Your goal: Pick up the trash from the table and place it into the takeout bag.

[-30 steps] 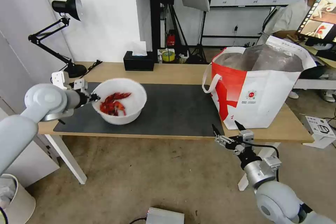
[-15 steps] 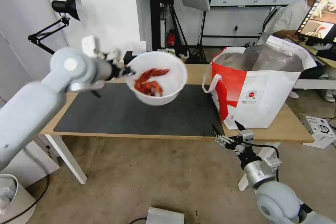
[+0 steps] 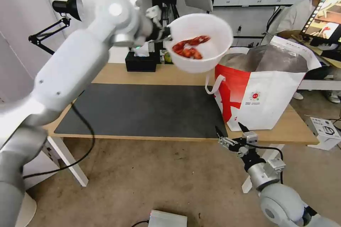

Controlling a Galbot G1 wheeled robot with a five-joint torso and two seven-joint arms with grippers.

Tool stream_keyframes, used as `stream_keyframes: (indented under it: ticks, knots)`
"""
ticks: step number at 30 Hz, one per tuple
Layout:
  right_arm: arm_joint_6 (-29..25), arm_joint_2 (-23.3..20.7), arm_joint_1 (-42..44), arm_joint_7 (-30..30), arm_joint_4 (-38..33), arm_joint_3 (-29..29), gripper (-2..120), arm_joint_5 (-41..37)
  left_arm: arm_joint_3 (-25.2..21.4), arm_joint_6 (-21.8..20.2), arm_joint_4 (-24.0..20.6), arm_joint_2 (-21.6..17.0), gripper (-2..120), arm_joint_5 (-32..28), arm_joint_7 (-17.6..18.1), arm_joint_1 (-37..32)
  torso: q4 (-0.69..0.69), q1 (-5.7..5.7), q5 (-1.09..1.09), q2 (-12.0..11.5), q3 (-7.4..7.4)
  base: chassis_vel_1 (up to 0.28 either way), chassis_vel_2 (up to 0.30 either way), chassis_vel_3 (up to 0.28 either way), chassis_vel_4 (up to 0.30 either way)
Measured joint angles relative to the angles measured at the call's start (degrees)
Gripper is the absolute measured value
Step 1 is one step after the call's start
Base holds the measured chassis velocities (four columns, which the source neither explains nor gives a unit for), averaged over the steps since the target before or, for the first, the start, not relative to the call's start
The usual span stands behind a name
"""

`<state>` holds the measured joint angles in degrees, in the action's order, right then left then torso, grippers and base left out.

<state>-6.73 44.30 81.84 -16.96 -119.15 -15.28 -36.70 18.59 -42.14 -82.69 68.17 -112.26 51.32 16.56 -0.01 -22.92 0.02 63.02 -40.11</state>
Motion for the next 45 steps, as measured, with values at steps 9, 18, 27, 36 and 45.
stream_keyframes:
  ticks: [9,18,27,36,45]
  knots:
    - [0.0,0.0,0.0,0.0,0.0,0.0,100,0.0,1.3,0.0,7.9,7.8,0,2.0,0.0,2.9,0.01,0.00,-0.01,0.0,0.00,0.000,0.000,0.000,0.000]
    - [0.0,0.0,0.0,0.0,0.0,0.0,100,0.0,2.0,0.0,16.0,16.4,0,5.6,0.2,4.9,0.01,0.01,-0.01,0.0,0.00,0.000,0.000,0.000,0.000]
    - [0.0,0.0,0.0,0.0,0.0,0.0,100,0.0,-0.4,1.1,21.2,23.6,0,9.4,0.3,6.1,0.00,0.01,0.00,0.0,0.01,0.000,0.000,0.000,0.000]
    - [0.0,0.0,0.0,0.0,0.0,0.0,100,0.0,4.7,6.7,20.7,23.5,0,14.0,-0.2,4.1,0.01,0.01,-0.01,0.0,0.00,0.000,0.000,0.000,0.000]
    - [0.0,0.0,0.0,0.0,0.0,0.0,100,0.0,9.0,12.6,19.3,23.3,0,20.7,-1.1,1.4,0.01,0.01,-0.02,0.0,0.00,0.000,0.000,0.000,0.000]
